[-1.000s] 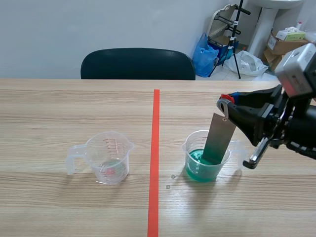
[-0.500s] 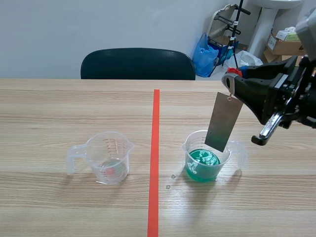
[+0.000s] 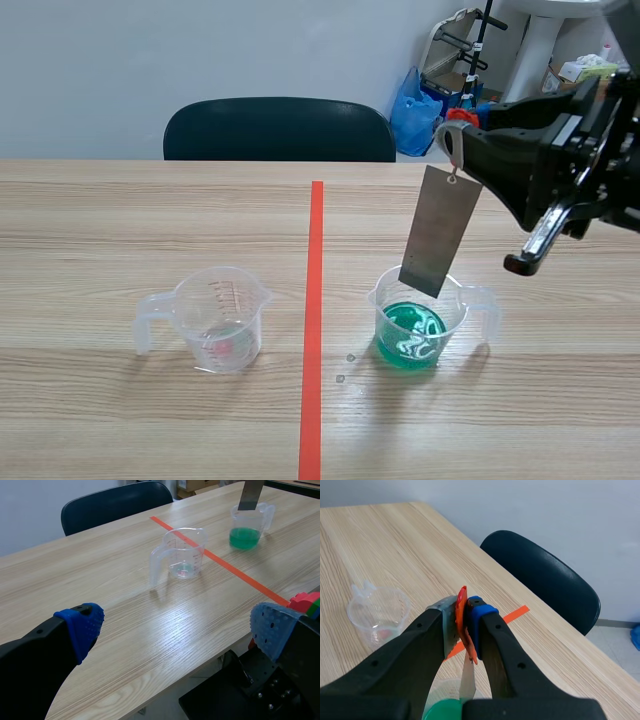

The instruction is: Do the redox reaction experiment

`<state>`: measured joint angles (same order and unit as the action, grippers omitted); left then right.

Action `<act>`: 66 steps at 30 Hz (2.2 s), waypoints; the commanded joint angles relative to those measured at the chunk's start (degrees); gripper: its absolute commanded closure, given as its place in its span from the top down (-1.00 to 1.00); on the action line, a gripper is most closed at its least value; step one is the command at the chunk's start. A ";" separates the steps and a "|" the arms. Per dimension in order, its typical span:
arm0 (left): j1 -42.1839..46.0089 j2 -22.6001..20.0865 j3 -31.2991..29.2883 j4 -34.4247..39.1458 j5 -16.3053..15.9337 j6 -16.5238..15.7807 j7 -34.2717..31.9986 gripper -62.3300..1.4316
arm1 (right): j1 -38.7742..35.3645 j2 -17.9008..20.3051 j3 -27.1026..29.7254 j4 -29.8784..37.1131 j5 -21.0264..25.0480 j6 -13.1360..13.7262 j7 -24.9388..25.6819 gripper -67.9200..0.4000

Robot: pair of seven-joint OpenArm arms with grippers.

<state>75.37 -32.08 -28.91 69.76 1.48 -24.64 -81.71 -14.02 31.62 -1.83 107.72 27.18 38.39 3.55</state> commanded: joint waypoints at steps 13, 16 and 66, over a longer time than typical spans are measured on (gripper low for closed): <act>0.07 -0.02 -0.15 0.39 -0.39 -0.35 -1.18 1.00 | 0.52 0.61 2.60 5.40 4.04 -0.17 -5.73 -0.97; 0.07 -0.02 -0.15 0.39 -0.39 -0.35 -1.18 1.00 | 0.52 0.61 3.74 5.90 6.45 -0.17 -7.58 -0.97; 0.07 -0.02 -0.15 0.39 -0.39 -0.35 -1.18 1.00 | 0.52 0.57 4.94 9.55 10.99 -0.20 -12.22 -0.97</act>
<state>75.37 -32.08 -28.91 69.76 1.48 -24.64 -81.71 -14.02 31.62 2.31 116.22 37.56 38.39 -9.54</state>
